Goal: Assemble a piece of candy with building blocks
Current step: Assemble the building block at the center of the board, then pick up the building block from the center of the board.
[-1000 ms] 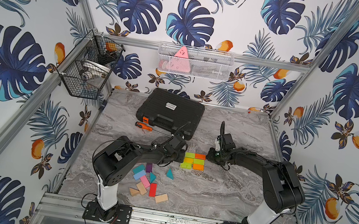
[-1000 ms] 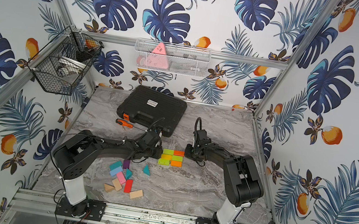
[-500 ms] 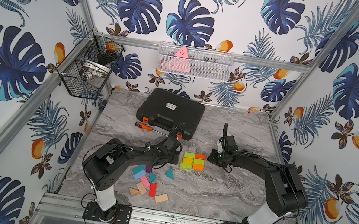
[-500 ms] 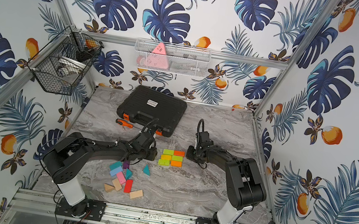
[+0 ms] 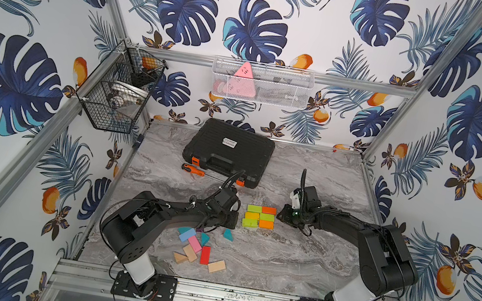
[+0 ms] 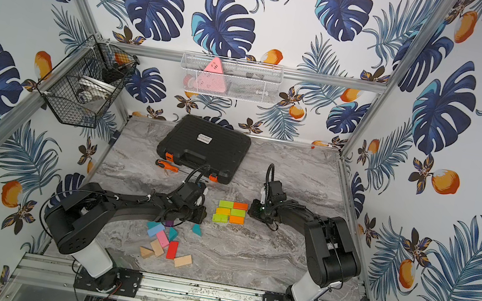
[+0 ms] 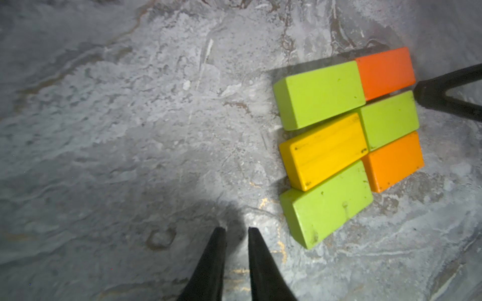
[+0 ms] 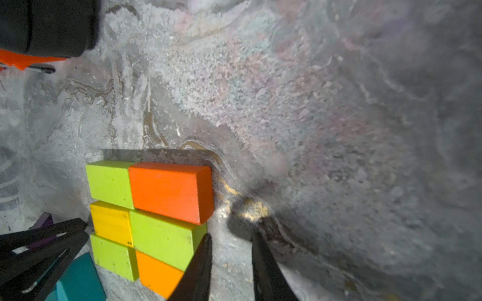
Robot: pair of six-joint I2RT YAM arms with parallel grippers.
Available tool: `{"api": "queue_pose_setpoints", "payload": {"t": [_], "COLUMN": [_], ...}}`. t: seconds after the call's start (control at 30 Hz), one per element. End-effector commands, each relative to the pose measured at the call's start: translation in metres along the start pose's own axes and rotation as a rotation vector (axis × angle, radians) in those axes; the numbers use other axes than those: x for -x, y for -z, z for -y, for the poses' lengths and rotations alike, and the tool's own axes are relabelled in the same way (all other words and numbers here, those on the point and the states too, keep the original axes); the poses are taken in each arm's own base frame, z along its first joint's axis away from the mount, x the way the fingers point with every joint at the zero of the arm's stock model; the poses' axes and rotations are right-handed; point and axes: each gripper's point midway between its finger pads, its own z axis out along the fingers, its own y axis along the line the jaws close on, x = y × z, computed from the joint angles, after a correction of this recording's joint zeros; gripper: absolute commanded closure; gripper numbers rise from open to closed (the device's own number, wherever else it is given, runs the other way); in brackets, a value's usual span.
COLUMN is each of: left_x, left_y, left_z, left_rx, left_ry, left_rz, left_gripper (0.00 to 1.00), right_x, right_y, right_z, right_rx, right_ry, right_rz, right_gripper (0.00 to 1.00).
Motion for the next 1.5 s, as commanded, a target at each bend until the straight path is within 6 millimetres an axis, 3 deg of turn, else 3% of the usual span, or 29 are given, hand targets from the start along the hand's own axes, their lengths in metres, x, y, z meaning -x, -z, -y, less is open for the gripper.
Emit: {"api": "queue_pose_setpoints", "payload": {"t": [0.0, 0.27, 0.57, 1.23, 1.33, 1.4, 1.47], "left_x": [-0.037, -0.043, -0.042, -0.041, -0.038, -0.030, -0.014], "left_y": [0.000, 0.007, -0.002, -0.008, -0.001, 0.012, 0.032], "left_z": [-0.005, -0.004, 0.008, 0.010, 0.005, 0.002, 0.000], "left_rx": [0.016, 0.018, -0.003, 0.024, 0.055, 0.083, 0.119], "left_ry": [-0.004, -0.010, -0.012, -0.018, -0.025, -0.038, -0.046], "left_rz": [-0.156, -0.171, -0.167, -0.156, -0.140, -0.106, -0.045], "left_gripper": [0.82, 0.82, 0.82, 0.78, 0.75, 0.73, 0.64], "right_x": [-0.028, -0.036, -0.040, -0.048, -0.043, -0.035, -0.027], "right_y": [0.000, 0.006, 0.011, 0.013, 0.020, 0.030, 0.043], "right_z": [0.018, 0.021, 0.022, 0.023, 0.022, 0.019, 0.007], "right_rx": [-0.074, -0.083, -0.084, -0.076, -0.087, -0.085, -0.043], "right_ry": [-0.029, -0.027, -0.021, -0.016, -0.010, 0.005, 0.035], "right_rz": [-0.105, -0.114, -0.117, -0.133, -0.107, -0.066, -0.018], "right_gripper": [0.71, 0.71, 0.71, 0.71, 0.71, 0.69, 0.65]}}
